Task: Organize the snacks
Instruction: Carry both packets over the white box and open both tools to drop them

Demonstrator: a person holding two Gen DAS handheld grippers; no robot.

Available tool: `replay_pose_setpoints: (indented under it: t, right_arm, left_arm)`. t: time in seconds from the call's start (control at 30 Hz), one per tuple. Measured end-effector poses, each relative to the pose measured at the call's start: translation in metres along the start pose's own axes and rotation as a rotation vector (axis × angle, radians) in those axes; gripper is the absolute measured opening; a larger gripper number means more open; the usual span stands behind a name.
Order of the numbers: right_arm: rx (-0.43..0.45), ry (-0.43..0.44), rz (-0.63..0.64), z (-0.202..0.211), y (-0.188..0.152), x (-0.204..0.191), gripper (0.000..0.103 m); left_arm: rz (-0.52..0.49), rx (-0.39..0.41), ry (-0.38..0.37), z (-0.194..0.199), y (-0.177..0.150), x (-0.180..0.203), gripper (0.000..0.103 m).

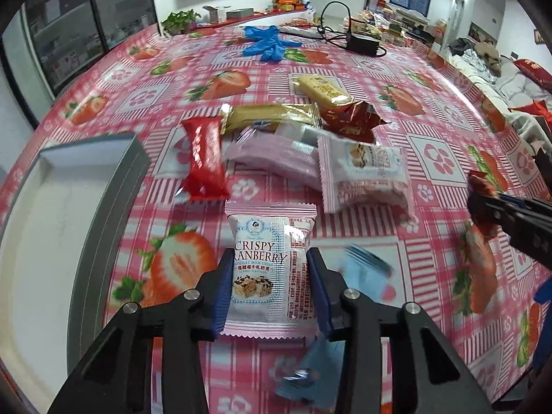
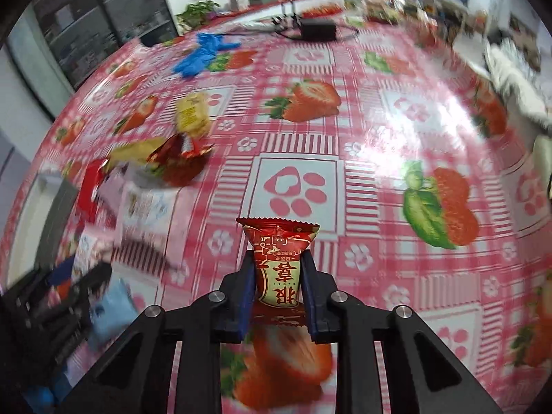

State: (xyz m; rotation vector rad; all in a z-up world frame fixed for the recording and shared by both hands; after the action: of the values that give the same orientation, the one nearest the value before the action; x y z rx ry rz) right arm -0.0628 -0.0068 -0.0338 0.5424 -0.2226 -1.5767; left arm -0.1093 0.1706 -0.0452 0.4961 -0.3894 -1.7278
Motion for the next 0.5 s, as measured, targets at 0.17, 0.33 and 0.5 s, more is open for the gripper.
replay_pose_setpoints:
  t: [0.17,0.33,0.5]
  right_arm:
    - [0.045,0.007,0.076,0.020,-0.010,-0.011,0.026]
    - [0.070,0.025,0.105,0.029,-0.013,-0.022,0.026]
    - [0.084,0.031,0.122,0.035,-0.015,-0.027,0.026]
  left_arm:
    - [0.017,0.004,-0.001,0.014,-0.007,0.002,0.044]
    - [0.014,0.025,0.011,0.030,-0.007,0.002,0.044]
    - [0.018,0.037,0.015,0.038,-0.007,-0.001,0.044]
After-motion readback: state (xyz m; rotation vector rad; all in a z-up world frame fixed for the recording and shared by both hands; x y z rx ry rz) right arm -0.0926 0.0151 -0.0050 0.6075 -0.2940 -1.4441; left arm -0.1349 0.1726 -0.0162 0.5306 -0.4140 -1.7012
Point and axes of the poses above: each gripper's, at about its wrist camera, not at the fingertips, and z roughly against the way its jaws point, x to its right, y to its top, the point moved 7 cm from there along -z, roughly the way its jaws point, and after that the axes turned 13 degrees about -z, right-handed, at the moved point
